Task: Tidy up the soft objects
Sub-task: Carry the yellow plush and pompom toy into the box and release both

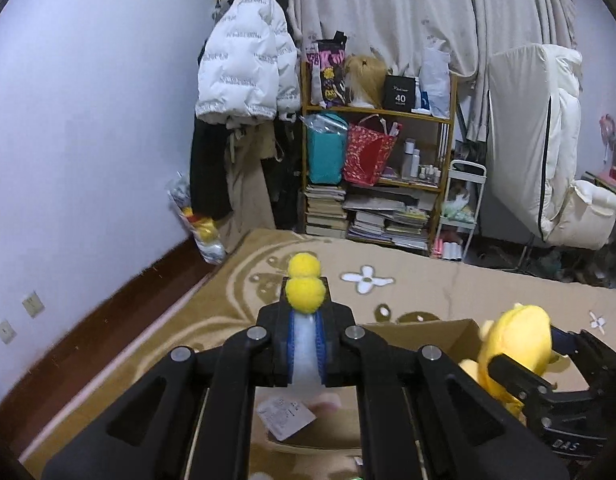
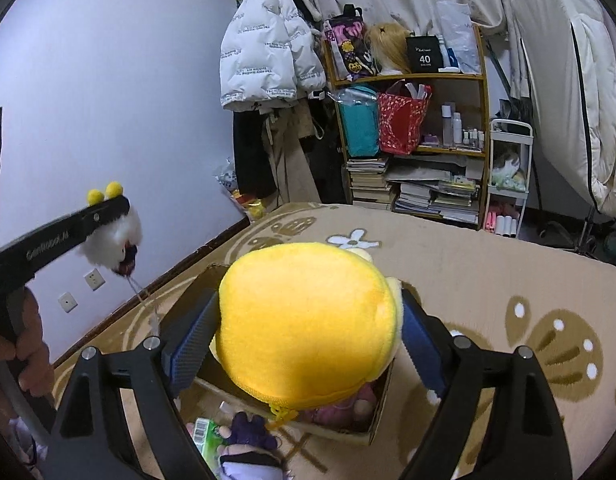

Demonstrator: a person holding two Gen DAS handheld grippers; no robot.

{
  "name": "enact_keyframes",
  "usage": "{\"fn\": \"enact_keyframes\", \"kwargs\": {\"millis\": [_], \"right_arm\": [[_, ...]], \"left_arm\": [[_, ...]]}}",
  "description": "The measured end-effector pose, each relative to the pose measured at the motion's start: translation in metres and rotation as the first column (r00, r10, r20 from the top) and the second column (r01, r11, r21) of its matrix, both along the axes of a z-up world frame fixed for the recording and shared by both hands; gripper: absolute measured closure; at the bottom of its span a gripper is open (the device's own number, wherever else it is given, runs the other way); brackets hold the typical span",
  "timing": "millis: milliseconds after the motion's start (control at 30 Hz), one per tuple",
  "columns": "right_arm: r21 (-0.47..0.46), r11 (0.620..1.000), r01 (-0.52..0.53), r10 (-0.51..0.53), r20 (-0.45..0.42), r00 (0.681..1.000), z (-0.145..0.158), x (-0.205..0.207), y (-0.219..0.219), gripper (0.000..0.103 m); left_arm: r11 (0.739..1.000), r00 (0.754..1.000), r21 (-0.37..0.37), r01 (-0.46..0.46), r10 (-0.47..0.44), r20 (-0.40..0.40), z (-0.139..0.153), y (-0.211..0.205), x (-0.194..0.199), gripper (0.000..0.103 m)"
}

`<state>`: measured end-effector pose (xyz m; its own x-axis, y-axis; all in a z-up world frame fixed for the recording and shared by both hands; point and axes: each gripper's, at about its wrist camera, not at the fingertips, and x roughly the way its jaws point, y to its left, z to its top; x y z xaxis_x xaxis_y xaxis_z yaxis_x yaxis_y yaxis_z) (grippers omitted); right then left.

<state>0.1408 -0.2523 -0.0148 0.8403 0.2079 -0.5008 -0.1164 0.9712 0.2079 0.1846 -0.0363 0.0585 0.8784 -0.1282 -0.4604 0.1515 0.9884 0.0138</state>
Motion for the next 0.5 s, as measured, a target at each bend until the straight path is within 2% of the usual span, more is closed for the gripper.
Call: {"fn": "enact_keyframes", "kwargs": {"millis": [200,333,400,433,467,500], "right_arm": [[0.016,1.0,0.01,-0.009,-0.053,0.999,-0.023,0.013,-0.001,0.01],[-0.007,1.0,0.001,-0.002,-0.114,0.993,-0.04,0.022,0.002,0.008],[-0.016,1.0,-0.001,-0.001,-0.131,0.991,-0.045,0.023,0.003,0.005],[-0.019,1.0,-0.004,0.001,-0.133,0.991,-0.046,0.023,0.004,0.004],[-0.019,1.0,-0.005,0.002,-0.131,0.991,-0.046,0.022,0.004,0.003],[-0.017,1.0,-0.007,0.005,-0.128,0.992,-0.047,0.022,0.004,0.0]], "left_arm": [[0.999,0.996,-0.015,0.028,-0.03,-0.084,-0.03,-0.009,0.014,0.092],[1.0,0.98,0.008,0.019,-0.017,-0.198,-0.06,-0.015,0.027,0.084],[1.0,0.968,0.018,0.009,-0.005,-0.251,-0.074,-0.017,0.032,0.068],[1.0,0.963,0.023,0.002,0.004,-0.269,-0.079,-0.017,0.034,0.046],[1.0,0.959,0.025,-0.005,0.012,-0.283,-0.082,-0.017,0.035,0.032],[1.0,0.954,0.026,-0.017,0.024,-0.298,-0.086,-0.016,0.037,0.031]]}}
